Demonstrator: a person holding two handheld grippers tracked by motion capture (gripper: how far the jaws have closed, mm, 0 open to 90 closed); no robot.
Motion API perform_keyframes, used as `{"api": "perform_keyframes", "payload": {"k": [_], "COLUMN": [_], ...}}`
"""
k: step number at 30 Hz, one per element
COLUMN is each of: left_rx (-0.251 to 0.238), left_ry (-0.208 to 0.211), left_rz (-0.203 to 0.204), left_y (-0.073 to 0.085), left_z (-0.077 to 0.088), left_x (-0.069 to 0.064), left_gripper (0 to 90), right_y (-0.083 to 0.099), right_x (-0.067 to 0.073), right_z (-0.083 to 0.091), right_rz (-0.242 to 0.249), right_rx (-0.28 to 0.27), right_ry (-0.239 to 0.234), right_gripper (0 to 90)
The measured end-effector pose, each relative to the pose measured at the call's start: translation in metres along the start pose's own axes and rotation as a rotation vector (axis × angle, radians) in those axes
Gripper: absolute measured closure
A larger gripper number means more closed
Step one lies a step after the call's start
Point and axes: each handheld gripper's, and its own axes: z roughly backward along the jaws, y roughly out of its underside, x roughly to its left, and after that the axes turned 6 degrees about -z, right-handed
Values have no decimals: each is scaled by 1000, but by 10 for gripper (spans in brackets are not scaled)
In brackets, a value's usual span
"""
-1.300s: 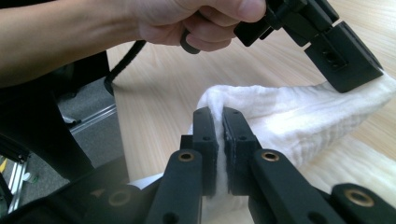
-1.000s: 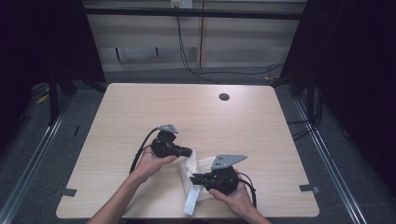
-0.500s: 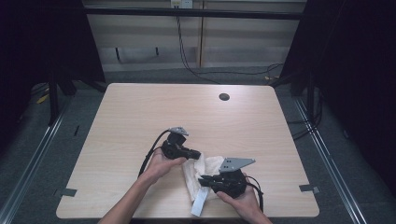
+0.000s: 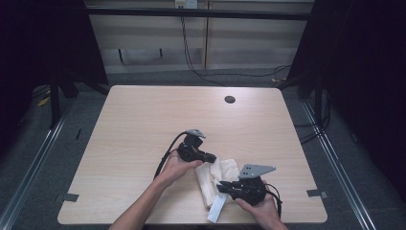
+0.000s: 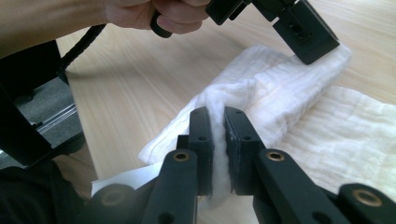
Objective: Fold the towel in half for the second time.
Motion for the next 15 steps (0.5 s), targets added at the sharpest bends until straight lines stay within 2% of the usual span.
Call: {"api": "perform_keyframes", "payload": {"k": [3,9,15], "left_rx": [1,-10,-47], "left_ry": [7,26,44], "left_rz": [7,10,7], "left_y": [-5,-9,-11], "left_z": [-8,-23,-24], "left_x": [0,-5,-8], "left_gripper": [854,822,752], "right_y": [3,12,21], "right_x": [-6,-16,-21], "right_z": [4,14,23], "right_rz": [-12,-18,-36], "right_rx": [2,20,51], "right_ry": [19,64,90], "right_gripper": [807,716,596]}}
